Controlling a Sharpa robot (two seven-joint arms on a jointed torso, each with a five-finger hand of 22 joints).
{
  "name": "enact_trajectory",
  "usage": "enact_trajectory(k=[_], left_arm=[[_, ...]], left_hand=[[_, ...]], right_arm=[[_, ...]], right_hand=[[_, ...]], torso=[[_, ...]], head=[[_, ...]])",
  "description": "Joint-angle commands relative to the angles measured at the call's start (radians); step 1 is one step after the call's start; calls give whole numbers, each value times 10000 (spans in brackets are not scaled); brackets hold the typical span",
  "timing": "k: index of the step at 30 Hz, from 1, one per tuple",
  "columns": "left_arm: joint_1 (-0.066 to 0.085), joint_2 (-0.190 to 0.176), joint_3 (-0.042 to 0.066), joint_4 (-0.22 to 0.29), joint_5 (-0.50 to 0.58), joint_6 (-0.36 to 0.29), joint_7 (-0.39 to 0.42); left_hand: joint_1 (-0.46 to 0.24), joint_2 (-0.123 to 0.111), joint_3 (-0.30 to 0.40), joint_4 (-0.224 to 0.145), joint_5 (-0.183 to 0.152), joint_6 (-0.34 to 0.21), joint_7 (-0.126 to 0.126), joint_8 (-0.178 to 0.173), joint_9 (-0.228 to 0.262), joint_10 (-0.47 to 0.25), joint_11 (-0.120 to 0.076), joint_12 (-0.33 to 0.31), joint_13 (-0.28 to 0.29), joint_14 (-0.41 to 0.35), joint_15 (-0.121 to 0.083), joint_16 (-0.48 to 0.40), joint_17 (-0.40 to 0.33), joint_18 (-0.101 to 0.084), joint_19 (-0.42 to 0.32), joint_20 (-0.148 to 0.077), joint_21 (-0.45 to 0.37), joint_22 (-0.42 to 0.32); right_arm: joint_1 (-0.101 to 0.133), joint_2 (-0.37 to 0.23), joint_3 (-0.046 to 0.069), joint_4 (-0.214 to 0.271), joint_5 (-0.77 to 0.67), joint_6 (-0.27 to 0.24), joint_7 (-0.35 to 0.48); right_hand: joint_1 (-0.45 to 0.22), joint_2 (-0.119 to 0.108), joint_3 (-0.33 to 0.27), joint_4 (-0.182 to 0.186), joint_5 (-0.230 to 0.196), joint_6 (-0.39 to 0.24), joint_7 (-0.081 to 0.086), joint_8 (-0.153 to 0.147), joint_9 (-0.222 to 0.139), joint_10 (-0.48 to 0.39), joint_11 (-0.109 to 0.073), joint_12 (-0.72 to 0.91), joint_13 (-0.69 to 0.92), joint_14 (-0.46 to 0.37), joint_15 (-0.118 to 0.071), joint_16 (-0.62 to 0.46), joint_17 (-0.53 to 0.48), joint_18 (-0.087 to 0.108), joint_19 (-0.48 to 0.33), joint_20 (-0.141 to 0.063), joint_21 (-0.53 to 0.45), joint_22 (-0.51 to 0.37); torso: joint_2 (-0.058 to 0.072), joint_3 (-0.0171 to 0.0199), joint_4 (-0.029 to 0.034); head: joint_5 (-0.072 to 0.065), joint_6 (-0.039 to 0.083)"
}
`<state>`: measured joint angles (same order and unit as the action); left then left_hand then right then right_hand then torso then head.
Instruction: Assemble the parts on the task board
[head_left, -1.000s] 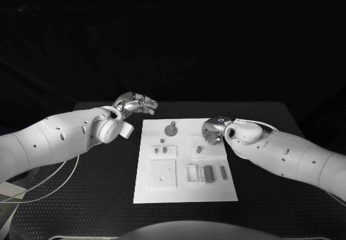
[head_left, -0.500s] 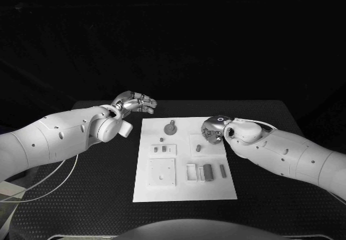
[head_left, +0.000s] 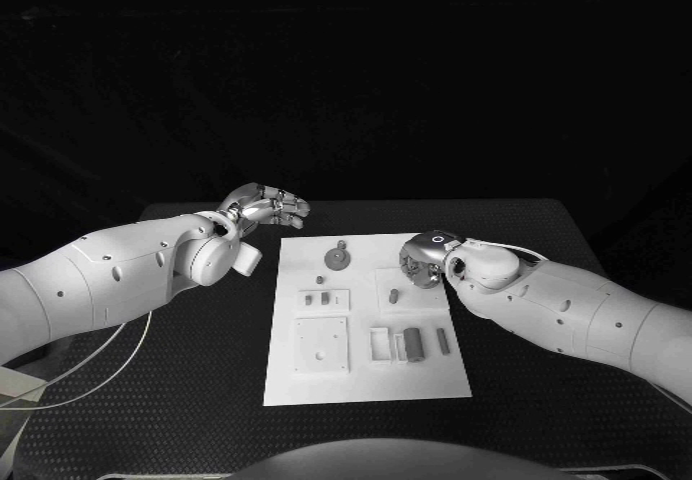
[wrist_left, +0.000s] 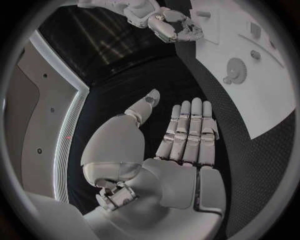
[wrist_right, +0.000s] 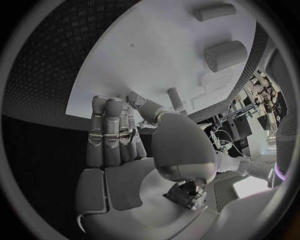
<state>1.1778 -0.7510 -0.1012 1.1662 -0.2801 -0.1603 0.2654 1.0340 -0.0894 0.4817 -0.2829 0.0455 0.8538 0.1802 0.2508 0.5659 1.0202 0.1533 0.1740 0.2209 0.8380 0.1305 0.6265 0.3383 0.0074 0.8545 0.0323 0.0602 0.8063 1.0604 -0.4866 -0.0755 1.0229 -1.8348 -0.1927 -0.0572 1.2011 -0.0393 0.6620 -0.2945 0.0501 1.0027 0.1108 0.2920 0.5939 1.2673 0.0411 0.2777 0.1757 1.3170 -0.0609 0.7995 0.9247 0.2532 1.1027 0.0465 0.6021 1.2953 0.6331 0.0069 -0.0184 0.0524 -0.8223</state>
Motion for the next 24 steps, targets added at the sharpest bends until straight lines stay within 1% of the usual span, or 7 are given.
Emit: enact_trajectory(k=[1, 5, 8, 13, 20, 24], left_arm=[[16, 18, 11, -1, 66, 129, 45], [16, 20, 11, -8, 66, 123, 45], [16, 17, 11, -10, 66, 120, 41], [16, 4, 11, -27, 66, 120, 39], [16, -14, 10, -58, 66, 123, 34], [16, -26, 10, -64, 66, 141, 28]], left_hand=[[-11, -8, -42, 0, 43, -32, 42, 31, -10, 4, 64, -58, -11, -8, 55, -38, 12, 140, -10, 44, 68, -11], [-10, -8, -43, 0, 43, -33, 42, 32, -11, 4, 64, -59, -13, -7, 55, -41, 17, 141, -10, 44, 69, -14], [-6, -6, -41, 0, 43, -33, 42, 33, -12, 5, 64, -61, -15, -5, 55, -45, 23, 143, -8, 44, 69, -18], [-3, -5, -41, 0, 44, -33, 42, 34, -13, 5, 64, -63, -17, -3, 55, -48, 29, 144, -7, 44, 70, -21], [-2, -5, -41, 0, 44, -34, 42, 36, -15, 6, 64, -65, -19, -2, 55, -53, 36, 144, -6, 45, 70, -25], [-1, -3, -41, 1, 44, -34, 42, 36, -16, 6, 64, -66, -20, -1, 55, -56, 40, 145, -6, 46, 70, -28]], right_arm=[[-51, 7, -32, 4, -11, 2, -3], [-54, 19, -32, 14, 137, -11, 16], [-54, -3, -32, 30, 174, -119, 15], [-54, -73, -31, 97, 192, -318, 1], [-48, -337, -14, 400, 234, -580, -13], [2, -414, 19, 502, 262, -753, -33]], right_hand=[[7, 3, 52, -3, 5, 150, 74, 56, 67, 86, -5, 18, 27, 29, -88, 110, 28, 86, 76, -21, 57, 44], [-35, -2, 48, -2, 5, 187, 55, 87, 106, 148, -28, 10, 61, 37, -111, 211, 61, 86, 123, -49, 100, 95], [-56, -12, 44, -4, 5, 206, 46, 107, 135, 179, -41, 4, 80, 39, -124, 267, 77, 86, 145, -67, 126, 126], [-88, -31, 36, -4, 5, 230, 31, 138, 183, 222, -58, -2, 108, 48, -141, 341, 96, 86, 174, -87, 157, 165], [-100, -70, 39, -4, 5, 253, 13, 173, 243, 274, -81, -8, 142, 62, -165, 426, 114, 86, 215, -117, 194, 209], [-106, -80, 44, -3, 5, 257, 9, 183, 266, 291, -89, -13, 155, 70, -173, 459, 118, 86, 236, -129, 211, 225]], torso=[[2, 1, -9], [3, 7, -11], [1, 1, -5], [-5, 5, -6], [-6, 5, -12], [-4, -6, -6]], head=[[-18, -3], [-20, -6], [-26, -5], [-17, 2], [17, 4], [3, 7]])
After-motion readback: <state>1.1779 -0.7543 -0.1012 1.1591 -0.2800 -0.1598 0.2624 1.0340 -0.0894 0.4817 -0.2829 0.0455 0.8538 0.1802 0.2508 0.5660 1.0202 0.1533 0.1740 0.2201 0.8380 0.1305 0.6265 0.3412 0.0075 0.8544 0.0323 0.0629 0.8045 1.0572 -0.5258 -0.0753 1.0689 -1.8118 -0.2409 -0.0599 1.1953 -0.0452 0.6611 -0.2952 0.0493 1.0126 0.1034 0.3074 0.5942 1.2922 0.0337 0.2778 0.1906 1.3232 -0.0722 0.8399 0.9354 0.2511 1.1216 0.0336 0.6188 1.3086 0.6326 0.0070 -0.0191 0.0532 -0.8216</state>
